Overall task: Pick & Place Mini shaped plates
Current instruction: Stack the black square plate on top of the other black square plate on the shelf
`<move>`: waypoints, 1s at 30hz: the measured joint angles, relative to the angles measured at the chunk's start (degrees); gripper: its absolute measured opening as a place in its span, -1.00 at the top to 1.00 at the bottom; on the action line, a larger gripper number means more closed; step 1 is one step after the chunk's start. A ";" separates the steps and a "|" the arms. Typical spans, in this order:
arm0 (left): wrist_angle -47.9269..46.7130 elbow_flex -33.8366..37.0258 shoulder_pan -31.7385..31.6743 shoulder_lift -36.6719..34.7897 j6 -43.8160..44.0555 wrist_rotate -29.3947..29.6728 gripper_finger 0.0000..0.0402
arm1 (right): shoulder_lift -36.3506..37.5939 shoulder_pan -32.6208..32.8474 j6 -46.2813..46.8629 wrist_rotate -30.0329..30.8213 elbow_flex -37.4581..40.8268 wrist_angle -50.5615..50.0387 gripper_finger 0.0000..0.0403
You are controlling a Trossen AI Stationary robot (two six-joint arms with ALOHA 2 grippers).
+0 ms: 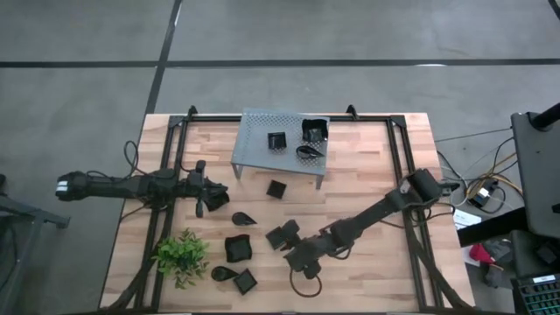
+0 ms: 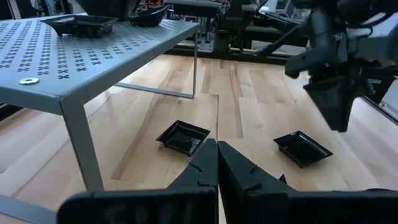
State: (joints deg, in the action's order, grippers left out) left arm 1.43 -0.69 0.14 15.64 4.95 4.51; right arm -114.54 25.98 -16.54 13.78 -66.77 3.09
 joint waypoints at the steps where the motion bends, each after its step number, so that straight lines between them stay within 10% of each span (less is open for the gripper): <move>1: 0.00 0.00 -0.02 -0.01 0.00 0.00 1.00 | -0.74 0.00 -0.19 0.56 -0.56 0.09 0.47; 30: 0.07 0.00 -0.02 0.21 0.00 0.00 1.00 | -4.59 -2.18 0.11 6.50 -1.00 -2.65 0.71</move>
State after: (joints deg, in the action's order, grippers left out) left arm 1.50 -0.69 0.12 15.86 4.95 4.51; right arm -119.13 23.80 -16.43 20.27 -67.77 0.44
